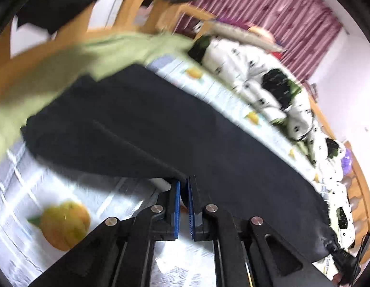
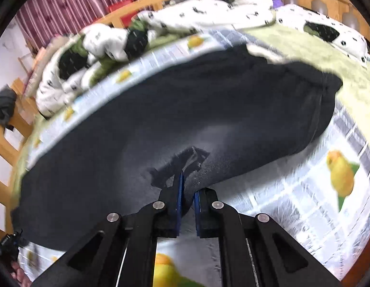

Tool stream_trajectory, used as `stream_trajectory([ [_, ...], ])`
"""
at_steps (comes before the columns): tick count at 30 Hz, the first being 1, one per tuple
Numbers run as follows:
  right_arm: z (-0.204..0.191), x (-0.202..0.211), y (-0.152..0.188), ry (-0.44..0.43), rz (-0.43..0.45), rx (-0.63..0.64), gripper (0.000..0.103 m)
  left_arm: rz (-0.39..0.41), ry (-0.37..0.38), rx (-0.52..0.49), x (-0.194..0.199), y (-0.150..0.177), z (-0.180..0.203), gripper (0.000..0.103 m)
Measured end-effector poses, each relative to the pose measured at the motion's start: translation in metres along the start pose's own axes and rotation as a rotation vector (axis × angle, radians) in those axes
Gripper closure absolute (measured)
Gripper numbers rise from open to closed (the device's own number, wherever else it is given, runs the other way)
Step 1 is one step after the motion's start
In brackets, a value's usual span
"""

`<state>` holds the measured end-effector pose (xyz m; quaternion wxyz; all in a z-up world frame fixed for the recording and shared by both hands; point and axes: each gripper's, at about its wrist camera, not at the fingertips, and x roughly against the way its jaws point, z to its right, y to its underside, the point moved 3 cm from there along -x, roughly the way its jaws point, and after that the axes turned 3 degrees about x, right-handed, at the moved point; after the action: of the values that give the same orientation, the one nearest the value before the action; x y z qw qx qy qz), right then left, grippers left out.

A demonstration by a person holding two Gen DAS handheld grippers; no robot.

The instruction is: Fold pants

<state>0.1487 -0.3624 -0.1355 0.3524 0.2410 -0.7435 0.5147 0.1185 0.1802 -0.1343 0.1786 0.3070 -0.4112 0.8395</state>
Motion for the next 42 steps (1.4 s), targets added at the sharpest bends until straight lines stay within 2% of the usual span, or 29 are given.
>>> stream_trajectory([
  [1,-0.008,0.01,-0.012,-0.02,0.048,0.023,0.095,0.016,0.015,-0.017,0.006,-0.01,0.007,0.097],
  [4,-0.027,0.017,-0.04,-0.017,0.107,0.11,0.095,0.055,0.028,-0.079,0.01,-0.039,0.028,0.097],
  [7,-0.043,0.015,-0.066,-0.036,0.16,0.171,0.095,0.089,0.007,-0.172,0.002,-0.064,0.05,0.097],
  [10,-0.051,0.004,-0.088,-0.052,0.177,0.211,0.095,0.106,-0.018,-0.243,-0.017,-0.081,0.066,0.097],
  [15,-0.062,-0.041,-0.126,-0.091,0.155,0.222,0.095,0.115,-0.052,-0.312,-0.069,-0.103,0.085,0.096],
  [18,-0.07,-0.073,-0.137,-0.069,0.149,0.255,0.095,0.114,-0.098,-0.363,-0.106,-0.111,0.096,0.096],
  [23,-0.082,-0.132,-0.15,-0.011,0.12,0.295,0.095,0.102,-0.149,-0.346,-0.154,-0.118,0.105,0.096],
  [25,-0.084,-0.151,-0.153,0.015,0.1,0.287,0.09,0.081,-0.196,-0.348,-0.17,-0.118,0.108,0.094],
  [27,-0.086,-0.152,-0.154,-0.005,0.103,0.275,0.084,0.07,-0.24,-0.369,-0.176,-0.117,0.111,0.093],
  [28,-0.087,-0.148,-0.154,-0.024,0.119,0.274,0.074,0.062,-0.245,-0.38,-0.176,-0.117,0.111,0.093],
  [29,-0.091,-0.141,-0.152,-0.043,0.135,0.284,0.057,0.056,-0.243,-0.389,-0.174,-0.116,0.112,0.089],
  [30,-0.094,-0.133,-0.15,-0.053,0.144,0.305,0.046,0.059,-0.23,-0.391,-0.167,-0.113,0.112,0.086],
  [31,-0.099,-0.123,-0.147,-0.051,0.156,0.328,0.046,0.07,-0.217,-0.386,-0.157,-0.11,0.112,0.076],
  [32,-0.102,-0.114,-0.144,-0.045,0.166,0.348,0.046,0.078,-0.221,-0.381,-0.151,-0.108,0.111,0.055],
  [34,-0.108,-0.093,-0.133,-0.042,0.166,0.385,0.046,0.107,-0.211,-0.378,-0.127,-0.098,0.11,0.03],
  [36,-0.109,-0.076,-0.121,-0.05,0.15,0.401,0.046,0.138,-0.178,-0.402,-0.099,-0.083,0.11,0.03],
  [38,-0.105,-0.057,-0.102,-0.05,0.131,0.413,0.045,0.124,-0.181,-0.419,-0.08,-0.069,0.109,0.03],
  [42,-0.085,-0.026,-0.055,-0.058,0.084,0.406,0.045,-0.003,-0.134,-0.325,-0.05,-0.028,0.085,0.03],
])
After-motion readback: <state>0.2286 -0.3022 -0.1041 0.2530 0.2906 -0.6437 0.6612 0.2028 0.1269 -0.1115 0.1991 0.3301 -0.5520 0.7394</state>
